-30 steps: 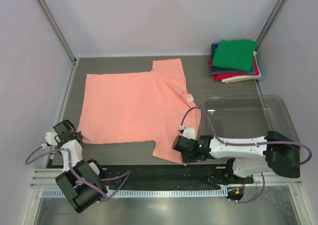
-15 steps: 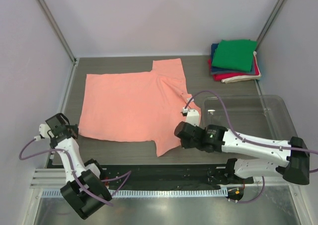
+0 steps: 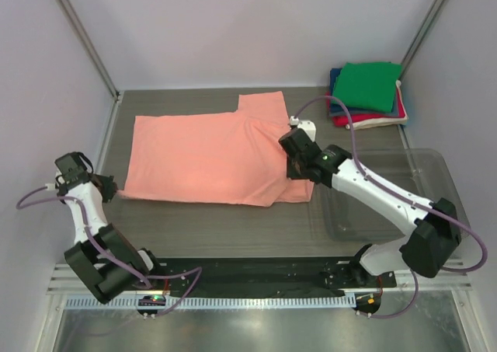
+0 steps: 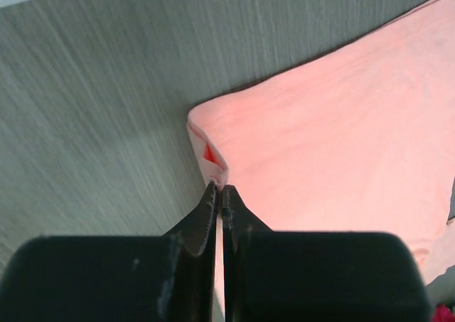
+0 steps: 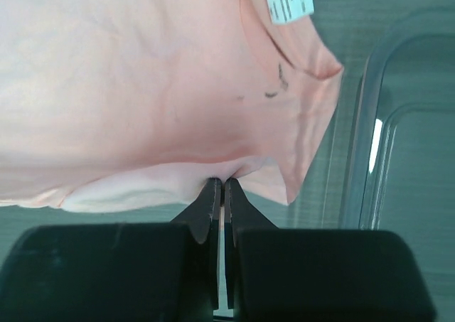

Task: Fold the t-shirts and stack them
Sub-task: Fold the tshirt

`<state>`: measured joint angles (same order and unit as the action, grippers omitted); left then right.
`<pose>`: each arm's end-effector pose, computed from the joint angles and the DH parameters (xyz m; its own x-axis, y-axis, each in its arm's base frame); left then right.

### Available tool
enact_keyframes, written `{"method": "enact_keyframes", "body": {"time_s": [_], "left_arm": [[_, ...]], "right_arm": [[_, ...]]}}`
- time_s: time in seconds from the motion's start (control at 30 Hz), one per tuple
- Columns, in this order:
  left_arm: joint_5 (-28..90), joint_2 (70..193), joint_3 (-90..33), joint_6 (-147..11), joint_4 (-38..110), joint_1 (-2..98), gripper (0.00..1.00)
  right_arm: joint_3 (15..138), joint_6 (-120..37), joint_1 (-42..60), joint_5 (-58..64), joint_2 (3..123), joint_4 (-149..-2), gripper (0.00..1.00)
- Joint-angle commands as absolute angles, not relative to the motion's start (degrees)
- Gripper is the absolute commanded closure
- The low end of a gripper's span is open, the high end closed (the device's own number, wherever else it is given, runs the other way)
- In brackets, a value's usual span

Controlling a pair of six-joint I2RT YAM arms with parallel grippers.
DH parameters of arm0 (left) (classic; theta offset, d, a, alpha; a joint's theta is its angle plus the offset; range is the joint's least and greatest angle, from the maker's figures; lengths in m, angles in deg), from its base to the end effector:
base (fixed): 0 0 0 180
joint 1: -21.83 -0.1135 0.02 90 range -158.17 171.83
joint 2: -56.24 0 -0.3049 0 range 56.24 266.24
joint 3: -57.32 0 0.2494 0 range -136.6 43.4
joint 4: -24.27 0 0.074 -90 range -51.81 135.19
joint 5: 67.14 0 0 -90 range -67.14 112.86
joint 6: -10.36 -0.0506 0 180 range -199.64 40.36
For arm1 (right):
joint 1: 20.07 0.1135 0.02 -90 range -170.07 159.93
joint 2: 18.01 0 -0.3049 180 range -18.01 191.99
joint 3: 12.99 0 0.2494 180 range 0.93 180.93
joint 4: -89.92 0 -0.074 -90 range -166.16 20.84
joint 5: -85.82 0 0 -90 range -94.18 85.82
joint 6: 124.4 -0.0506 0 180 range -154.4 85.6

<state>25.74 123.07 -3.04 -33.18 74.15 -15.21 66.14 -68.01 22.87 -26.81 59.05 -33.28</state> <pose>0.1746 0.1286 0.2620 -0.0377 -0.9355 -0.3514 -0.8808 0.1972 -0.4305 0.2114 0.1701 0.3211 -0.7558 -0.0054 -0.6548 -0.0574 0.9967 0.0580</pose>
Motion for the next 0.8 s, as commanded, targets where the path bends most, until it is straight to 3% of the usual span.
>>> {"method": "enact_keyframes", "body": {"time_s": [0.0,0.7,0.73,0.77], "left_arm": [[27.5,127.7,-8.2,-35.8,74.4,-14.6,1.0],[22.1,151.9,-24.9,-34.3,76.3,-7.4,1.0],[22.5,153.7,-26.4,-34.4,76.6,-7.3,1.0],[24.5,154.8,-28.8,-34.8,78.0,-7.1,0.97]], "right_arm": [[72.7,-61.0,19.3,-24.2,62.4,-37.3,0.99],[96.2,-52.1,8.3,-16.8,88.9,-39.9,0.99],[97.0,-51.9,8.1,-17.1,89.8,-39.8,0.98],[99.1,-52.0,7.9,-17.2,91.9,-39.8,0.91]]}}
